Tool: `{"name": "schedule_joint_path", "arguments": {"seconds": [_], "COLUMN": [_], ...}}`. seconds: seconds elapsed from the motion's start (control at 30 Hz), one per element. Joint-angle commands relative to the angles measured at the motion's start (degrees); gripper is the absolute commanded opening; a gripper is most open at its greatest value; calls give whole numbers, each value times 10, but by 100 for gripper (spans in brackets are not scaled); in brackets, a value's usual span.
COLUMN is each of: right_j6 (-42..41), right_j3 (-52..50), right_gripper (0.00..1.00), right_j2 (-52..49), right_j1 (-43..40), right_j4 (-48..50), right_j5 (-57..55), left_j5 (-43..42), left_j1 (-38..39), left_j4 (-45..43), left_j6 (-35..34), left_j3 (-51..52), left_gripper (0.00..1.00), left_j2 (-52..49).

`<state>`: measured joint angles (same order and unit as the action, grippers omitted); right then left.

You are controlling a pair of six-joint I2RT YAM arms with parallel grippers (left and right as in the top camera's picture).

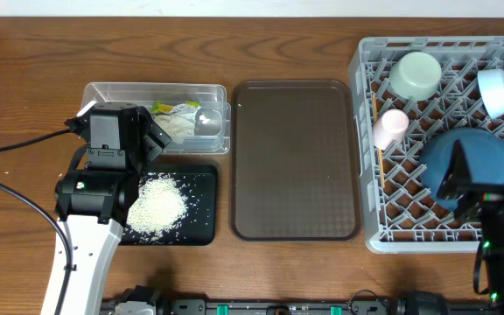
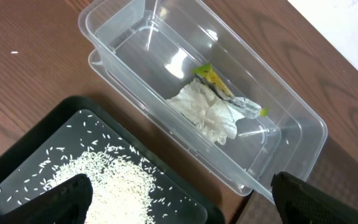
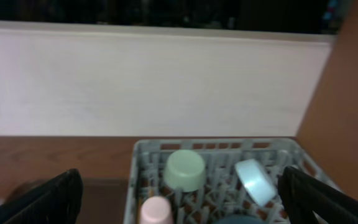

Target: Sort waste into correct bins and load items into the dishwasher rack

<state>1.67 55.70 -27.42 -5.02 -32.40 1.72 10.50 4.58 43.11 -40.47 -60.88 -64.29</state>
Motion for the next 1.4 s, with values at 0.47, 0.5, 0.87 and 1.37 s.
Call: {"name": "schedule_joint_path", "arguments": {"seconds": [0.47,0.5,0.87,1.37], "right_j6": [-100,-100,-98,-69], "right_j3": [-354,-372,-484,-555], "right_gripper": [99,99,99,99], "right_j2": [209,220,271,271], "right_j1": [60,64,74,100], "right_j4": [268,285,352,356], "right_j5": [14,13,13,12], "left_j5": [7,7,7,7], "left_j1": [-3,-3,-3,-3], "left_j4": [1,1,1,1], "left_j6": [3,3,3,3], "left_j3": [0,0,0,0], "left_gripper": [95,95,95,95], "left_j2": [-1,-1,-1,-1]}}
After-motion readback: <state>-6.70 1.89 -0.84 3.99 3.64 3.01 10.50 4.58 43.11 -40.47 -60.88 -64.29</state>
